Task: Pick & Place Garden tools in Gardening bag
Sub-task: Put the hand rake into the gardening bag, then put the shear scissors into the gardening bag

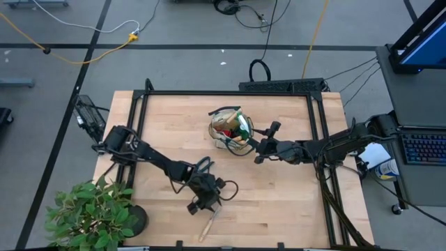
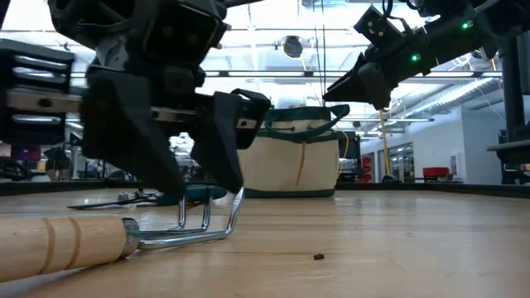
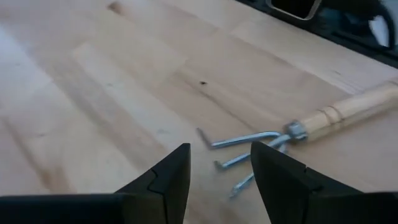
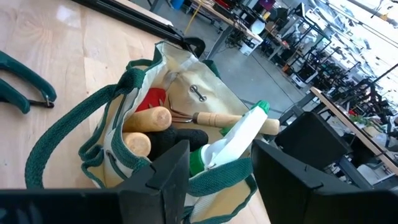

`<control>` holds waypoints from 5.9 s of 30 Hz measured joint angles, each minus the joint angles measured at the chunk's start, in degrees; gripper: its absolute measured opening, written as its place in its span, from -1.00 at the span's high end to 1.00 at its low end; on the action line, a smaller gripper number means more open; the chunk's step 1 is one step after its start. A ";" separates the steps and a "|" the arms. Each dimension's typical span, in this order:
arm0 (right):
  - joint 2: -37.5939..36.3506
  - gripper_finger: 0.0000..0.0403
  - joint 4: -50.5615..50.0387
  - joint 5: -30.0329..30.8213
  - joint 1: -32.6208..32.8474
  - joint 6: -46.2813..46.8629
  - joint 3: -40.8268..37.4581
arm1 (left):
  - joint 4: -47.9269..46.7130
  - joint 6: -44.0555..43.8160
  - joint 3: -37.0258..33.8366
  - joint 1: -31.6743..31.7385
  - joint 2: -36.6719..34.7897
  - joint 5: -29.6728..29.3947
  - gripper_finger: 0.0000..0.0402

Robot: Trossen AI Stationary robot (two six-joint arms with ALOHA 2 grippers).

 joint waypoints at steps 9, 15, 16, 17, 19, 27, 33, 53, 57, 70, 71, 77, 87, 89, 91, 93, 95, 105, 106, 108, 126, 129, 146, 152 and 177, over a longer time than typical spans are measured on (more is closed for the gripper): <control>0.00 0.17 -0.04 0.00 0.00 -1.07 0.00 | -0.44 -6.62 0.00 1.06 -0.04 -0.51 0.13; 0.00 0.17 -0.13 0.00 0.00 -1.23 0.00 | -1.71 -8.61 -0.02 0.93 0.42 -0.64 0.31; 0.00 0.17 -0.19 0.00 0.00 -1.23 0.00 | -2.11 -8.77 -0.02 0.93 0.42 -0.73 0.36; 0.00 0.17 -0.25 0.00 0.00 -1.23 0.00 | -2.91 -8.77 0.00 0.93 0.42 -1.15 0.40; 0.00 0.17 -0.26 0.00 0.00 -1.23 0.00 | -4.28 -9.23 -0.03 0.96 0.42 -2.07 0.49; 0.00 0.17 -0.26 0.00 0.00 -1.23 0.00 | -6.08 -10.11 0.02 0.95 0.33 -2.54 0.74; 0.00 0.17 -0.26 -0.01 0.02 -1.23 0.00 | -6.25 -9.06 0.02 1.65 0.31 -2.49 0.94; 0.00 0.17 1.57 -10.97 0.00 -2.31 0.00 | -20.98 8.49 -0.07 10.32 -26.33 -28.69 0.97; 0.00 0.17 3.64 -17.82 0.00 -1.00 0.00 | -16.57 20.11 0.39 14.13 -29.80 -34.51 0.97; 0.02 0.17 2.76 -26.14 -6.03 0.59 0.00 | -11.45 31.03 16.04 27.77 -27.77 -35.84 0.97; 0.02 0.17 2.42 -27.68 -6.30 0.60 0.00 | -12.09 30.96 16.11 28.86 -27.37 -35.86 0.97; 0.02 0.17 -0.69 -29.86 -7.57 0.08 0.00 | -11.88 33.14 16.05 33.30 -20.18 -39.14 0.97; 0.02 0.19 -7.34 -29.64 -9.12 -3.91 0.00 | -16.68 50.26 16.09 31.59 -16.24 -49.42 0.97; 0.02 0.23 -7.30 -29.59 -9.42 -4.80 0.00 | -19.09 54.28 16.09 30.50 -16.13 -49.55 0.97; 0.02 0.30 -6.91 -29.46 -9.71 -6.02 0.00 | -21.14 58.32 16.09 29.32 -16.11 -49.54 0.97; 0.02 0.39 -5.62 -28.20 -9.94 -7.17 0.00 | -22.51 61.11 16.09 28.32 -16.15 -49.53 0.97; 0.02 0.50 -4.73 -27.45 -10.42 -8.44 0.00 | -23.85 61.32 16.09 27.70 -16.15 -49.45 0.95; 0.07 0.95 -2.71 -27.25 -10.88 -8.49 0.00 | -29.53 51.47 16.20 29.35 -13.08 -42.06 0.93; 0.06 0.96 -2.75 -27.41 -10.81 -8.18 0.00 | -29.75 51.84 16.20 29.54 -12.47 -42.28 0.92; 0.06 0.99 -3.03 -28.47 -10.82 -8.10 0.01 | -29.47 52.73 16.20 29.70 -11.13 -43.56 0.92; 0.04 0.96 -3.12 -28.37 -10.91 -7.89 0.00 | -26.89 51.13 16.06 27.34 -9.55 -51.35 0.28; 0.04 0.97 -3.43 -28.36 -10.91 -7.47 0.00 | -27.28 49.21 15.99 26.95 -12.26 -47.92 0.16; 0.02 0.96 -4.33 -28.46 -10.69 2.35 0.02 | -44.35 13.93 16.20 29.68 -33.55 -25.28 0.25; 0.02 0.96 -3.44 -28.46 -10.64 4.32 0.02 | -53.57 -2.37 15.42 28.55 -33.65 -17.87 0.39; 0.02 0.97 -1.94 -28.52 -10.62 6.84 0.02 | -17.77 -50.38 -18.74 20.01 -29.82 -20.13 0.42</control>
